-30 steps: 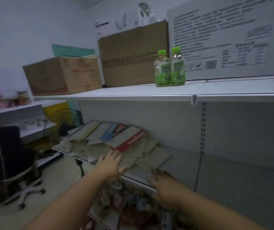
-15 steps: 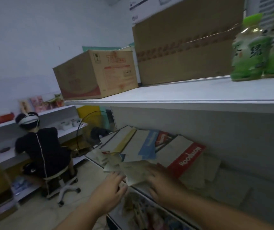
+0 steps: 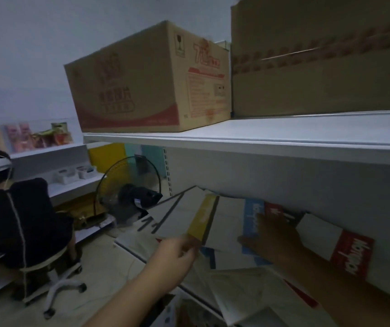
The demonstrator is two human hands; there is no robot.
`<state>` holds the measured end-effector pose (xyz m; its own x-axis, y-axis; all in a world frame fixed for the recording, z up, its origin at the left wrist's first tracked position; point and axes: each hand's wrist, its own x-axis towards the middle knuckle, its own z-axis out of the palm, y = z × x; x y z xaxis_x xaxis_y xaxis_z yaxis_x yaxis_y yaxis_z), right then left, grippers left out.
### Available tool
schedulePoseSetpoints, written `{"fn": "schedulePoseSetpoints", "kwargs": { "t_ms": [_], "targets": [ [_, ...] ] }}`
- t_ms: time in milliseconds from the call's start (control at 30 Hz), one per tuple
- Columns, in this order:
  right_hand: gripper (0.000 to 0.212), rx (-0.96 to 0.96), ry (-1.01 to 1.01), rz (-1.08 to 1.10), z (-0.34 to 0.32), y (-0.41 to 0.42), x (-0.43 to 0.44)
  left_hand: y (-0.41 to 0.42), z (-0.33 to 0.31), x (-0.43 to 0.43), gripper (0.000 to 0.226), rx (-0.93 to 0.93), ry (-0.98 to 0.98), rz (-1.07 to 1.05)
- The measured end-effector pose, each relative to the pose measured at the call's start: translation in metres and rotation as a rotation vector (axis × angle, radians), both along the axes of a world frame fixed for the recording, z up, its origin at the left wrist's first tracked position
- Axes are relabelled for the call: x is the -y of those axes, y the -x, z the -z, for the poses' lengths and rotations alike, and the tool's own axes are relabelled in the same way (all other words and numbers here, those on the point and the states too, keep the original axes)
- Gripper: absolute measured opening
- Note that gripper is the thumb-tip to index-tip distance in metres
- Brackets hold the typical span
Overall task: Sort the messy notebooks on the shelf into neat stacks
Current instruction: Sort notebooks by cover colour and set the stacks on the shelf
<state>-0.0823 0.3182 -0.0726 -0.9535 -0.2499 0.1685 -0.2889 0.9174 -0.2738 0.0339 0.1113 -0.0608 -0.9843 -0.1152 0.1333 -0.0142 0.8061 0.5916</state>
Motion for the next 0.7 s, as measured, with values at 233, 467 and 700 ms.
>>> {"fn": "schedulePoseSetpoints", "kwargs": {
  "t_ms": [233,467,700],
  "targets": [
    [0.093,0.120,0.301,0.123,-0.005,0.009,0.008,0.048,-0.004,0.057,0.022,-0.007,-0.295,0.226],
    [0.019,-0.107,0.606,0.305,-0.028,-0.020,0.027,0.055,-0.004,0.077,0.023,0.061,-0.725,0.237],
    [0.017,0.049,0.980,0.233,-0.021,-0.064,0.114,0.042,-0.003,0.116,0.026,0.360,-1.232,0.176]
  ]
}}
